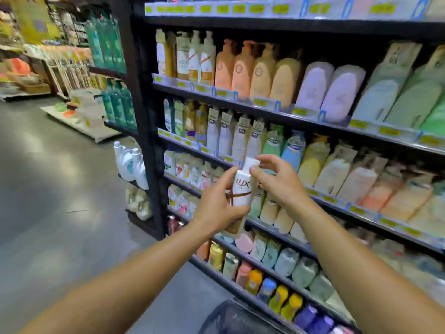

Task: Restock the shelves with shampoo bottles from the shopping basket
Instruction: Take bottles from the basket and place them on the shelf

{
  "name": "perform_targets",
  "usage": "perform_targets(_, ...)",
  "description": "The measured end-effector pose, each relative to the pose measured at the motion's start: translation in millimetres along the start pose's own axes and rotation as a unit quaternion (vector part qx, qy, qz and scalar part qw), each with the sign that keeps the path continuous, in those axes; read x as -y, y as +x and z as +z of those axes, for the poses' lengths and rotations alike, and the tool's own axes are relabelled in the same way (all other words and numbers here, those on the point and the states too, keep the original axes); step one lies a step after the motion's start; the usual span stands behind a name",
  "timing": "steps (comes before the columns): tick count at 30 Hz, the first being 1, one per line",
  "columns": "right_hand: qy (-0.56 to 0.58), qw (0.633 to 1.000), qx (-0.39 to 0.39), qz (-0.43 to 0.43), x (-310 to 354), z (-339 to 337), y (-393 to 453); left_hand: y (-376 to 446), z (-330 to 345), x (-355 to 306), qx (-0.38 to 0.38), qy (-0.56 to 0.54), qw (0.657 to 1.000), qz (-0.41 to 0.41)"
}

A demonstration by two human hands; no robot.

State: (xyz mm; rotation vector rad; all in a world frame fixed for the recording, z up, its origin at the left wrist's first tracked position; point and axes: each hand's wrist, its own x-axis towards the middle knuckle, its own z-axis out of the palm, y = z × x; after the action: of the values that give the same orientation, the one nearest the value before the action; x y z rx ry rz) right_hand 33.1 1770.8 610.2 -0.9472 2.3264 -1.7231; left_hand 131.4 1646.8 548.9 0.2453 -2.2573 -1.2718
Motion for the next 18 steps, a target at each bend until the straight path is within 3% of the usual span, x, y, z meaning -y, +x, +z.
perform_targets(9, 0.016, 0.993, 0.026, 0.115, -116.1, 13.7, -29.1, -36.9, 48.1, 70.0, 0.035, 0.018, 0.994, -0.097)
perform_targets(18, 0.03, 0.991, 0.067, 0.109, -120.6, 62.1, 17.4, -7.7, 23.8, 103.6, 0.042, 0.04, 0.99, -0.127)
